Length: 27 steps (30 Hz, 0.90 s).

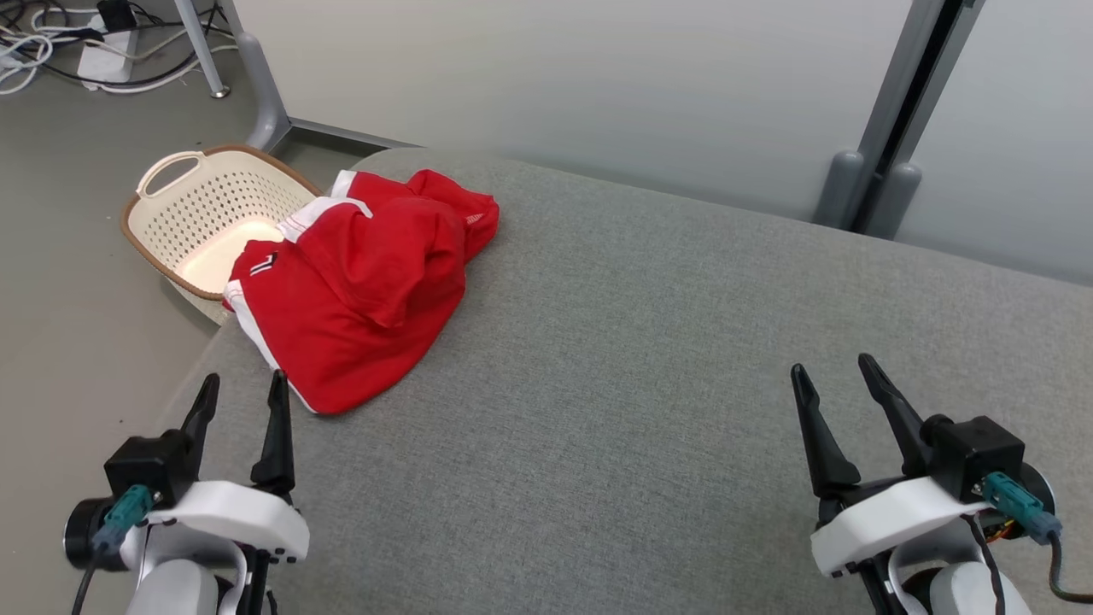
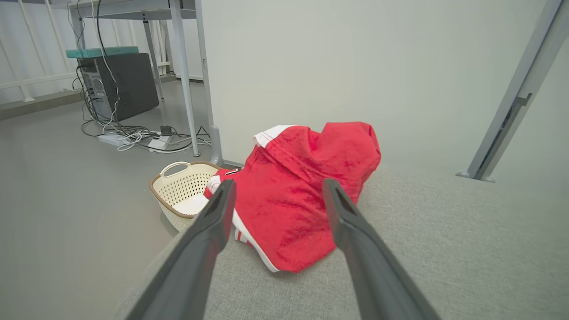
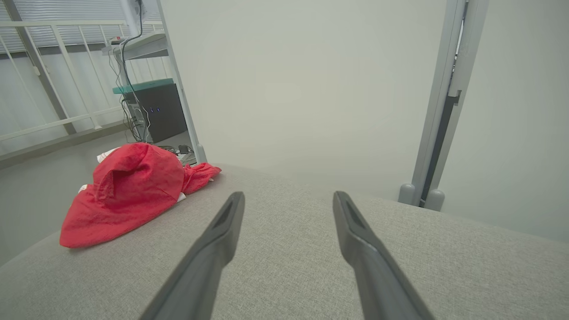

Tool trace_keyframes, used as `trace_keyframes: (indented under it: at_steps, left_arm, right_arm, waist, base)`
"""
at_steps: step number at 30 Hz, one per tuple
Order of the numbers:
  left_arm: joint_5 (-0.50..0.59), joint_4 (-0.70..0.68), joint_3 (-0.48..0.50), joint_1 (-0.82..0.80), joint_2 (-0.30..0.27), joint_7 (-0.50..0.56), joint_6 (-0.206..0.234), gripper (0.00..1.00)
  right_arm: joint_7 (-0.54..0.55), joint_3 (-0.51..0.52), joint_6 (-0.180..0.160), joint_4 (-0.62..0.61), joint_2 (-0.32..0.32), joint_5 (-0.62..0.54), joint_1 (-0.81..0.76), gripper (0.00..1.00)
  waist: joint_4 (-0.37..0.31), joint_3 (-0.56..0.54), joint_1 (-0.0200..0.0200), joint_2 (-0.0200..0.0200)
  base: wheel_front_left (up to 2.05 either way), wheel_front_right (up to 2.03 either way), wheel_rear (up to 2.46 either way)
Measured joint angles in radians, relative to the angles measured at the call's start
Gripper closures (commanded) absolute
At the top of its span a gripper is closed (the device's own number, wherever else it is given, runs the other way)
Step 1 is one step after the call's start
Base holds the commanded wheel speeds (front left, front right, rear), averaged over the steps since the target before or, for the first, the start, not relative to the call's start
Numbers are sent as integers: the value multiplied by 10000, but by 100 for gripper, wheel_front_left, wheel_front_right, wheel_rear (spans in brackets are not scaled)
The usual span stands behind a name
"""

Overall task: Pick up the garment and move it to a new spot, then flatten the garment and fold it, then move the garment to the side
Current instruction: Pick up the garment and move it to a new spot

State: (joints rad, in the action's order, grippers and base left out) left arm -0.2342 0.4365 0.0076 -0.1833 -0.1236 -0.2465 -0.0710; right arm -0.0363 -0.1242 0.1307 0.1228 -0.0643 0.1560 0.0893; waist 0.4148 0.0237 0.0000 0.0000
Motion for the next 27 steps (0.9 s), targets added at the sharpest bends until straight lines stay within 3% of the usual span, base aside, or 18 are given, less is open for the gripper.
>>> trace_keyframes:
  at_steps: [8, 21, 22, 23, 27]
  left_arm:
    - [-253, 1066, -301, -2049, -2, 316, -255, 0]
    - [-514, 5181, -391, -4984, -679, 527, -422, 0]
    - [-522, 5359, -370, -5119, -746, 460, -360, 71]
    - [-487, 5478, -380, -5233, -811, 328, -305, 100]
    - [-385, 5613, -376, -5432, -963, -44, -142, 100]
  right_arm:
    - [453, -123, 0, -462, -134, -151, 830, 0]
    - [512, -46, 0, -571, -167, -257, 1582, 0]
    - [460, -12, 0, -552, -157, -257, 1593, 0]
    - [451, 48, 0, -527, -155, -257, 1602, 0]
    - [414, 211, 0, -497, -111, -257, 1604, 0]
  waist:
    - [-538, 1076, 0, 0]
    - [-1982, 2814, 0, 0]
    - [-2051, 2889, 0, -1]
    - [-2104, 2942, 0, 0]
    - [-2116, 2910, 0, 0]
  base:
    - [0, 0, 0]
    - [0, 0, 0]
    - [0, 0, 0]
    - [0, 0, 0]
    - [0, 0, 0]
